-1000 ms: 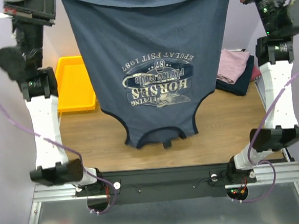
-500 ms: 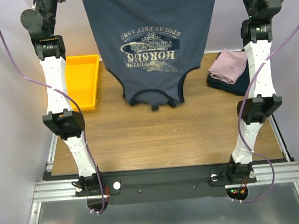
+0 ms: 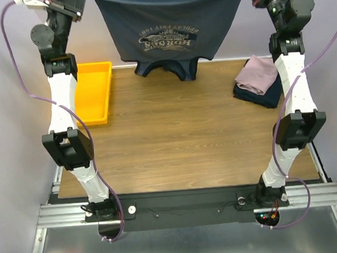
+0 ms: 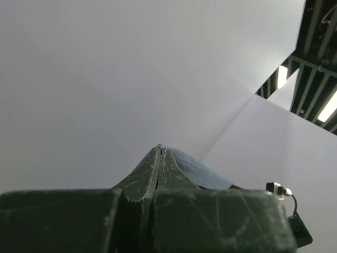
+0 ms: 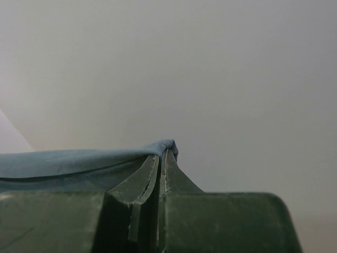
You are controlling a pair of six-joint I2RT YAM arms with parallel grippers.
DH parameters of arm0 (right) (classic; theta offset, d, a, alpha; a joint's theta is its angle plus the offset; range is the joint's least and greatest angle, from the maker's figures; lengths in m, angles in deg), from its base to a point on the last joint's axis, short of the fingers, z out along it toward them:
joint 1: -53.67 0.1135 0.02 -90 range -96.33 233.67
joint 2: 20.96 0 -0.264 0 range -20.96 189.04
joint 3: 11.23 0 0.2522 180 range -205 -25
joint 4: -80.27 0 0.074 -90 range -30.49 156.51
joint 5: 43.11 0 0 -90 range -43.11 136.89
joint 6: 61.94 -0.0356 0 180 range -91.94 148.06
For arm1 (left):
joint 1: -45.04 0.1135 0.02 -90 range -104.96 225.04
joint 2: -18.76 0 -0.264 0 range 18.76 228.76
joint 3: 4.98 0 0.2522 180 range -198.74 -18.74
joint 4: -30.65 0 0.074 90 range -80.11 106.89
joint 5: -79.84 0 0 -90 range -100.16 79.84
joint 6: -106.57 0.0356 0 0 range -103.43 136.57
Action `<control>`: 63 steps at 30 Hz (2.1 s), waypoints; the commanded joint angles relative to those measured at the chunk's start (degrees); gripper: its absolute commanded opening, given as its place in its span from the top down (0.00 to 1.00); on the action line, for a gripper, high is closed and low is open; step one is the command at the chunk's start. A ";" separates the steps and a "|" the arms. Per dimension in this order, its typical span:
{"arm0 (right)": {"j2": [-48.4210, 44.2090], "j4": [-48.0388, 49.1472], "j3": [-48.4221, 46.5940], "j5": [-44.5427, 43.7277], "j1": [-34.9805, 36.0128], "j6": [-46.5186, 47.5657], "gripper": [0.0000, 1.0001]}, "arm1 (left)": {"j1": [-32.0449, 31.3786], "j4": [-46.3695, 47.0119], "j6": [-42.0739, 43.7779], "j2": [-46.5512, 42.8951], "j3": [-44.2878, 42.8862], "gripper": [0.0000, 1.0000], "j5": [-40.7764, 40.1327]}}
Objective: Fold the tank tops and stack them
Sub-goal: Flatten the tank top out
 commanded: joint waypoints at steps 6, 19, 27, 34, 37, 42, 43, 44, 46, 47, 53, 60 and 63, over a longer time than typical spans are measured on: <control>-21.55 6.24 40.48 -0.45 -0.62 -1.01 0.99 | 1.19 16.38 -2.61 -19.68 46.45 1.00 1.01; -36.09 -8.41 88.12 2.02 1.66 -7.87 0.99 | -2.59 -9.71 4.14 -44.30 96.49 1.00 -5.31; -41.10 -19.07 103.18 -3.70 2.54 -7.34 0.99 | -4.08 -28.87 7.31 -52.39 105.67 1.00 -10.23; -50.75 -26.62 106.97 -8.09 2.63 -8.48 0.45 | -4.08 -39.15 10.73 -58.35 103.66 0.84 -9.18; -52.88 -30.92 103.82 -11.34 2.54 -8.48 0.19 | -4.00 -44.16 12.23 -61.43 100.33 0.78 -10.15; -55.78 -34.98 100.38 -16.18 2.54 -7.52 0.13 | -4.00 -51.72 16.79 -64.43 93.57 0.75 -14.10; -55.70 -34.90 100.55 -16.10 2.54 -7.60 0.13 | -4.08 -52.43 17.41 -64.61 92.85 0.75 -14.71; -55.35 -34.90 100.73 -16.10 2.63 -7.69 0.13 | -4.00 -53.48 18.03 -64.78 92.24 0.75 -15.59; -53.42 -34.81 101.17 -16.01 2.63 -8.13 0.15 | -4.00 -54.89 19.52 -64.79 91.17 0.75 -16.30; -52.80 -34.46 101.87 -15.14 2.54 -8.65 0.18 | -4.00 -53.68 20.05 -64.79 90.83 0.75 -15.17; -52.88 -32.26 104.24 -16.18 2.54 -11.82 0.32 | -8.55 -47.78 26.74 -57.95 89.16 0.78 -13.12; -50.52 -27.08 106.00 -13.55 2.72 -13.76 0.69 | -20.95 -42.07 20.86 -52.23 89.42 0.79 -20.50; -49.72 -26.90 105.57 -14.34 2.90 -12.62 0.83 | -22.71 -40.14 18.84 -48.54 89.77 0.83 -24.54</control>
